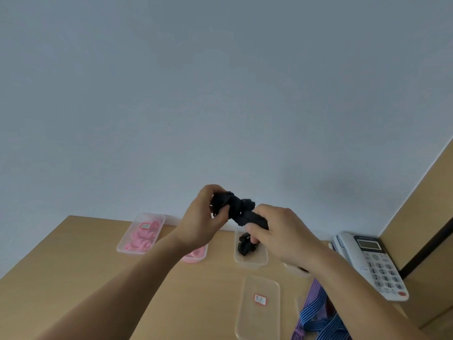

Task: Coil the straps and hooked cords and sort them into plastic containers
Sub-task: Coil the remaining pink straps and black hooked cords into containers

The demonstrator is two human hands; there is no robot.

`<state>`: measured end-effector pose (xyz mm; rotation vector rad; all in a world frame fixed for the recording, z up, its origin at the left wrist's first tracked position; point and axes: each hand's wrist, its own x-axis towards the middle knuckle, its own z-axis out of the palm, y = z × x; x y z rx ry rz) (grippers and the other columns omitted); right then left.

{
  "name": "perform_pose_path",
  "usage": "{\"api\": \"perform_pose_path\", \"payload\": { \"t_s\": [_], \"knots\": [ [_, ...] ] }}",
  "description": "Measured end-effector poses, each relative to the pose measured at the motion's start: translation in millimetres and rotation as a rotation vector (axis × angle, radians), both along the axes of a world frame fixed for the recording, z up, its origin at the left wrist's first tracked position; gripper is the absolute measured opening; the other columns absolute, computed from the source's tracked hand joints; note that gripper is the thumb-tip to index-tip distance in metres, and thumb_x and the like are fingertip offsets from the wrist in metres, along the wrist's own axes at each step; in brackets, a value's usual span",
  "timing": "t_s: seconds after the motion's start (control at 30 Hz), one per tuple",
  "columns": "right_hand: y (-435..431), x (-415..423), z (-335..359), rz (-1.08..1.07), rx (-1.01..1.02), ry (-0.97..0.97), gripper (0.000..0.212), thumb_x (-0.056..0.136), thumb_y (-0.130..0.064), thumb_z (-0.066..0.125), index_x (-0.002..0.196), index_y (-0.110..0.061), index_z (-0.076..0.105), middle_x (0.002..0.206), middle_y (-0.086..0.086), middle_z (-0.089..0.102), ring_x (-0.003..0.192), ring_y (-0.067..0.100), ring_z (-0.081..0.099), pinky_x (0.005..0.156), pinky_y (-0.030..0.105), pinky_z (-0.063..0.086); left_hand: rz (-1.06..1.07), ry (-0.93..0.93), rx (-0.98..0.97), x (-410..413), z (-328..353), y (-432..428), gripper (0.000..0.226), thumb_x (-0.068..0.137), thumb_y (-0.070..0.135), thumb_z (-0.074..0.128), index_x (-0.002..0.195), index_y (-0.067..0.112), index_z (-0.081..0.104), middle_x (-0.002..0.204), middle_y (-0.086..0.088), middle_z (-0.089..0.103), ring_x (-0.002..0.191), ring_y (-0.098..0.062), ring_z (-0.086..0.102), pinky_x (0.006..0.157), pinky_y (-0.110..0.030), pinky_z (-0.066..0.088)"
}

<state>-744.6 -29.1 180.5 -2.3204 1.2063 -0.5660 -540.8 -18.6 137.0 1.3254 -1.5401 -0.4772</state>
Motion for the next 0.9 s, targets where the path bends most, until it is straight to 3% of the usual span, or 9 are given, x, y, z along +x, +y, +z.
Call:
{"api": "perform_pose_path", "payload": {
  "t_s": [0.17, 0.27, 0.37, 0.43, 0.53, 0.63, 0.7, 0.83, 0.9],
  "knots": [
    [-6.8, -9.9, 14.7, 0.019, -0.104, 0.064, 0.019, 0.085, -0.047, 0.064, 0.083, -0.028, 0.065, 0.072, -0.009, 0.068, 0.069, 0.008, 0.060, 0.067, 0.033, 0.051, -0.190, -0.080, 0.198, 0.9, 9.7, 6.2, 0.019, 0.091, 0.013, 0.062, 0.106, 0.025, 0.058, 0.095, 0.006, 0.070, 0.084, -0.010, 0.068, 0.078, -0.026, 0.055],
    [-12.0, -18.1, 18.8, 0.079, 0.015, -0.113, 0.018, 0.078, -0.048, 0.074, 0.081, -0.032, 0.068, 0.072, -0.014, 0.069, 0.067, 0.004, 0.063, 0.063, 0.027, 0.051, -0.457, 0.201, 0.381, 4.6, 21.6, 16.2, 0.021, 0.091, 0.009, 0.061, 0.112, 0.005, 0.060, 0.097, -0.012, 0.070, 0.085, -0.024, 0.068, 0.079, -0.036, 0.057],
    [-13.6, -16.1, 16.1, 0.097, 0.189, -0.488, 0.019, 0.073, -0.040, 0.079, 0.073, -0.025, 0.067, 0.065, -0.008, 0.067, 0.056, 0.007, 0.059, 0.053, 0.018, 0.047, -0.709, 0.554, 0.413, 1.0, 32.0, 24.7, 0.026, 0.090, 0.003, 0.051, 0.114, -0.007, 0.053, 0.089, -0.010, 0.068, 0.077, -0.022, 0.064, 0.073, -0.034, 0.052],
    [-13.7, -8.0, 7.9, 0.050, 0.297, -0.687, 0.015, 0.077, -0.033, 0.077, 0.072, -0.024, 0.066, 0.065, 0.000, 0.063, 0.055, 0.017, 0.054, 0.047, 0.022, 0.044, -0.759, 0.728, 0.380, -6.1, 35.2, 24.5, 0.027, 0.090, 0.003, 0.047, 0.114, -0.007, 0.050, 0.087, -0.011, 0.067, 0.074, -0.023, 0.064, 0.071, -0.032, 0.053],
    [-10.7, 7.0, -9.6, -0.029, 0.360, -0.824, 0.029, 0.087, -0.006, 0.052, 0.070, -0.026, 0.064, 0.054, 0.008, 0.051, 0.043, 0.020, 0.040, 0.047, 0.028, 0.036, -0.727, 0.899, 0.332, -19.4, 29.3, 19.2, 0.027, 0.091, 0.007, 0.048, 0.115, -0.006, 0.050, 0.085, -0.015, 0.064, 0.073, -0.027, 0.063, 0.067, -0.030, 0.053],
    [-7.9, 18.4, -19.2, -0.182, 0.567, -0.951, 0.040, 0.095, -0.012, 0.044, 0.063, -0.025, 0.065, 0.051, 0.004, 0.050, 0.042, 0.018, 0.039, 0.045, 0.028, 0.032, -0.669, 1.004, 0.274, -27.7, 18.3, 13.0, 0.021, 0.091, 0.008, 0.057, 0.109, -0.001, 0.053, 0.088, -0.014, 0.066, 0.080, -0.028, 0.066, 0.075, -0.035, 0.056],
    [-7.3, 23.7, -22.2, -0.247, 0.735, -1.057, 0.029, 0.093, -0.017, 0.053, 0.069, -0.020, 0.069, 0.059, 0.005, 0.056, 0.044, 0.015, 0.044, 0.040, 0.026, 0.032, -0.588, 1.024, 0.214, -28.3, 11.1, 7.7, 0.018, 0.088, 0.007, 0.062, 0.104, 0.001, 0.056, 0.094, -0.016, 0.067, 0.088, -0.032, 0.066, 0.083, -0.040, 0.055],
    [-9.1, 27.4, -29.1, -0.387, 0.694, -1.163, 0.022, 0.091, -0.012, 0.057, 0.076, -0.016, 0.072, 0.068, 0.008, 0.062, 0.053, 0.016, 0.050, 0.050, 0.029, 0.036, -0.302, 0.769, 0.159, -27.0, -0.4, 5.1, 0.030, 0.075, 0.012, 0.073, 0.097, 0.007, 0.054, 0.092, -0.012, 0.064, 0.088, -0.030, 0.064, 0.086, -0.047, 0.052],
    [-10.2, 27.1, -30.1, -0.431, 0.647, -1.235, 0.019, 0.091, -0.014, 0.057, 0.092, -0.018, 0.076, 0.084, 0.007, 0.071, 0.069, 0.021, 0.059, 0.063, 0.034, 0.044, -0.252, 0.639, 0.161, -31.4, -5.3, 9.2, 0.031, 0.074, 0.013, 0.074, 0.096, 0.007, 0.052, 0.087, -0.005, 0.066, 0.085, -0.025, 0.066, 0.083, -0.041, 0.053]
  ]
}}
